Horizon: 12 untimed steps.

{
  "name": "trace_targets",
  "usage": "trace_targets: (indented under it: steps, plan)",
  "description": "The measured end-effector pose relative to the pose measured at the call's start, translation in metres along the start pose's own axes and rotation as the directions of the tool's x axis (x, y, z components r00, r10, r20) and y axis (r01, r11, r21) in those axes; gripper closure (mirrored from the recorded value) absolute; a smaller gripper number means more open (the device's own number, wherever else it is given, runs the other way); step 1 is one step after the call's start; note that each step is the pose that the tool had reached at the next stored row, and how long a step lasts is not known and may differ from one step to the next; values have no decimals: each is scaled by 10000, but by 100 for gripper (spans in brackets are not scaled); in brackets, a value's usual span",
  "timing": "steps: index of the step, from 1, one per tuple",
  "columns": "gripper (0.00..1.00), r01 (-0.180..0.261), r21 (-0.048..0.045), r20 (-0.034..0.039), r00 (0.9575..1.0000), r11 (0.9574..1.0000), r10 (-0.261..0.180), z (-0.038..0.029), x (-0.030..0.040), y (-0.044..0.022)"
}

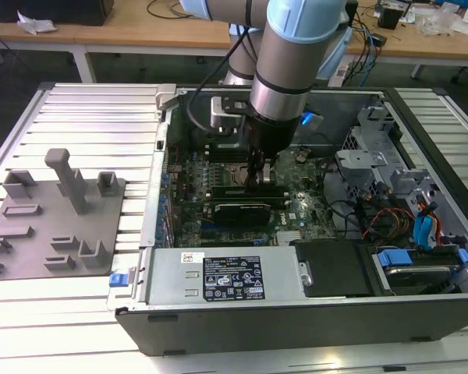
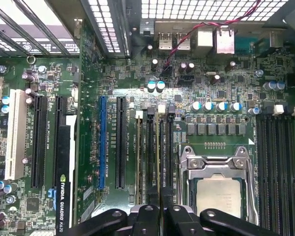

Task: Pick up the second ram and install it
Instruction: 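Insert the second ram into the second slot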

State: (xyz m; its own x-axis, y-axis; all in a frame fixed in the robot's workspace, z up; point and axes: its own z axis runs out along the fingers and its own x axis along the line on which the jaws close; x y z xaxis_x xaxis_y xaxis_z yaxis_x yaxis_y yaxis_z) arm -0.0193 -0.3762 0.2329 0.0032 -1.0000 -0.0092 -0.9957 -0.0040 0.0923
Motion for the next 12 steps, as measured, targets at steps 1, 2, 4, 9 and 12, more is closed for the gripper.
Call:
trace_targets:
  steps: [1,2,4,9,12]
  plan:
    - [87,-1,1,7,10000,10000,1,3,0,-1]
    - [87,3,0,30,10000,10000,-3,6,0,-1]
    - [87,9,0,101,9999,10000,-9,10,0,-1]
    - [87,11,0,103,9999,10000,-11,19,25,-15]
    - [87,9,0,106,9999,10000,-9,28,25,-25]
